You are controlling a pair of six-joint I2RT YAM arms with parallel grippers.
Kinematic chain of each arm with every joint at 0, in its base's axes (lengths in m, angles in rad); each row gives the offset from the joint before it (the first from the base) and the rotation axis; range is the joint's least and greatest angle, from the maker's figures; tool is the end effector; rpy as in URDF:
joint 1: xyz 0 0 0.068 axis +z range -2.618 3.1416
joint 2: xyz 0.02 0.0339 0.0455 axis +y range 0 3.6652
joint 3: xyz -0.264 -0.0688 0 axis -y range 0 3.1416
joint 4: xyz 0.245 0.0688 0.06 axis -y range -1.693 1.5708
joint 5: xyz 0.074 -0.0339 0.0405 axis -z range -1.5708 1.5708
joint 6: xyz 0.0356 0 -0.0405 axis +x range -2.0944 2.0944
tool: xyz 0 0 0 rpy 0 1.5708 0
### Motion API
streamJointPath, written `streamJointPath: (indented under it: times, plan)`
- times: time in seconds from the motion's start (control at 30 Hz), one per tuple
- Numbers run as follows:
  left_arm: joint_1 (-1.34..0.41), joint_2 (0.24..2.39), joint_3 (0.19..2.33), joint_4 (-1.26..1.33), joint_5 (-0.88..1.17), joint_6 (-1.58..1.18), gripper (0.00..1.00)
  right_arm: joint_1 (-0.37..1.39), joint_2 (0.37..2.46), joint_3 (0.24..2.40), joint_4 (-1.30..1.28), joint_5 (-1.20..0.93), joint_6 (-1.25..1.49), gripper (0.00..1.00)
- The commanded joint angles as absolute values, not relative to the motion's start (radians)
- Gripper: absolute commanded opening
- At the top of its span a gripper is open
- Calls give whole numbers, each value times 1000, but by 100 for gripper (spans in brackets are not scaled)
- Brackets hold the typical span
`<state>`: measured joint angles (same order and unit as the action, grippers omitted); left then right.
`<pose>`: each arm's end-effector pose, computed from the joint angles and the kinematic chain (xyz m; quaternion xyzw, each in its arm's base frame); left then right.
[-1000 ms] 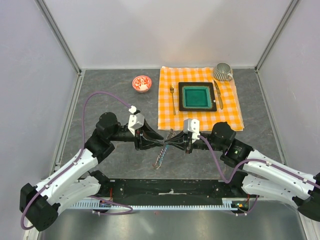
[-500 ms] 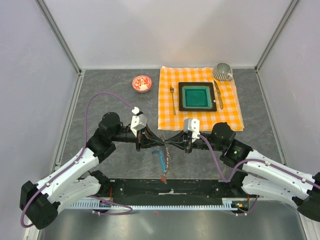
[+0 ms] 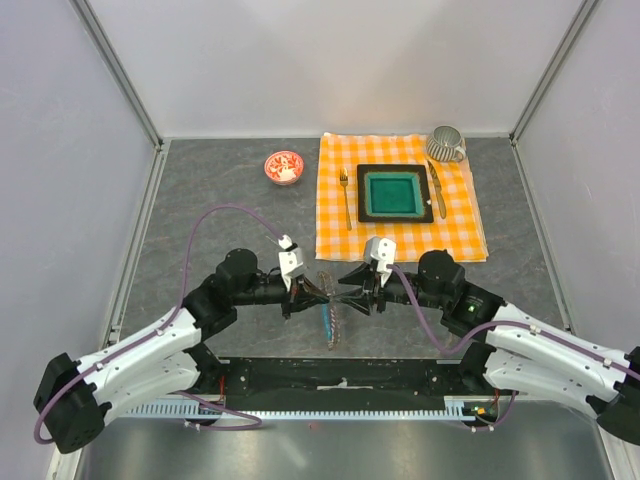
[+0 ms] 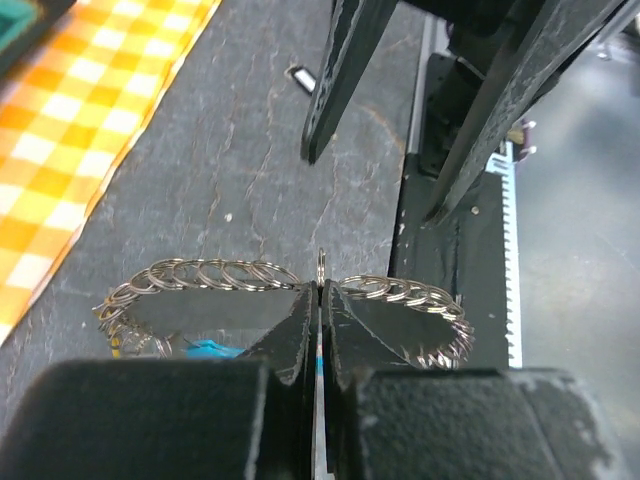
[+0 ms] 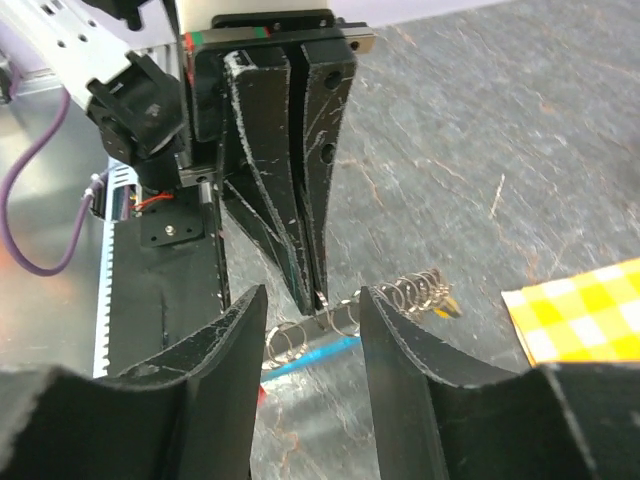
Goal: Put the keys on the keyring
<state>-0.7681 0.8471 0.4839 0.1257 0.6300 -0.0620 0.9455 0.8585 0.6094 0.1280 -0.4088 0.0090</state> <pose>0.1260 -0.1508 0.2562 0.4381 0.6349 -0.4599 0.4398 0.1089 0.1750 0.2982 -0.4509 0.5934 0.4332 0.5069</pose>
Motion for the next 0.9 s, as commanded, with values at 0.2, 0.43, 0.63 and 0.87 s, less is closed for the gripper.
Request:
streamJointPath:
  times: [0.2,0.43,0.63,0.87]
  plan:
    - [-847,838,525,75,453,58,2,950,851,632,-66,-296,14,50]
    - [-857,819,549,38,451,69,2,950,888,630,-26,-334,8,48]
    - [-857,793,516,98,430,58,2,950,890,566,130,-342,46,44]
    - [-856,715,335,371,365,-43,2,946,877,462,328,-324,132,42]
